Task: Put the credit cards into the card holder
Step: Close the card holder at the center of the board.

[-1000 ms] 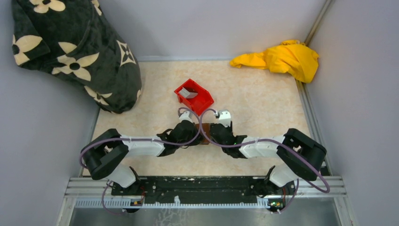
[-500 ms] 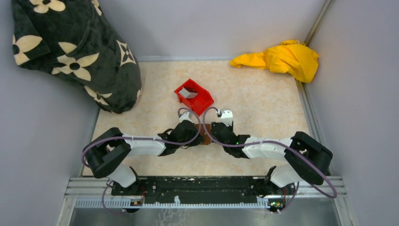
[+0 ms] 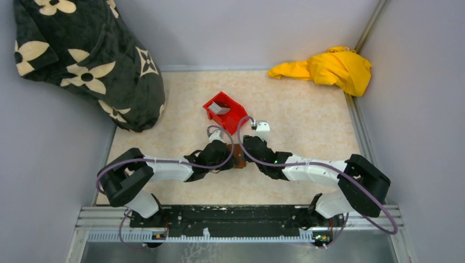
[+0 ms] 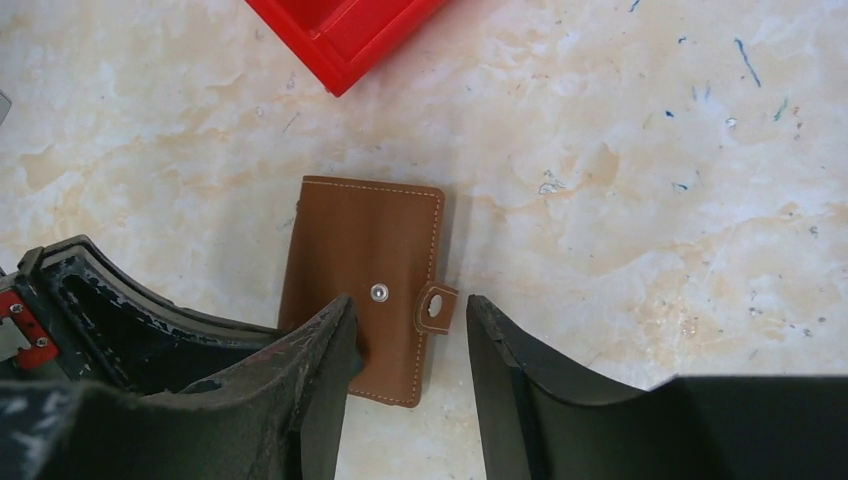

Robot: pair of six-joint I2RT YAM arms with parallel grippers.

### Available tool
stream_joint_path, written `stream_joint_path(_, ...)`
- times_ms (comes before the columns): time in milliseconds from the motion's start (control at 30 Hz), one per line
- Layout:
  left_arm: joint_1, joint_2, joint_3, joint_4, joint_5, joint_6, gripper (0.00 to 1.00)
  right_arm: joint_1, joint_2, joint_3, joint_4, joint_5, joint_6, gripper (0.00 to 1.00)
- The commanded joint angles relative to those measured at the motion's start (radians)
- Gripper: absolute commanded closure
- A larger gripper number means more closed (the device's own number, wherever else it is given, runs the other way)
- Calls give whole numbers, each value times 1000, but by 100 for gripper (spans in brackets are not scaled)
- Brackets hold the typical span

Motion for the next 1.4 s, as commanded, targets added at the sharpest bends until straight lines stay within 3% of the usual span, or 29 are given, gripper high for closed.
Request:
stream_joint_path(0, 4, 26, -30, -19, 21, 0, 95, 10, 33, 68, -26, -11, 33, 56)
stream_joint_path(667, 4, 28, -50, 14, 32, -4, 95, 11, 147, 144, -85, -20, 46, 67)
stream_joint_path(1167, 3, 37, -51, 20, 37, -7, 95, 4, 163, 150, -90, -20, 47, 85)
stream_joint_path(1367, 3, 39, -53, 22, 38, -8, 95, 3, 161, 162, -94, -14, 41, 82)
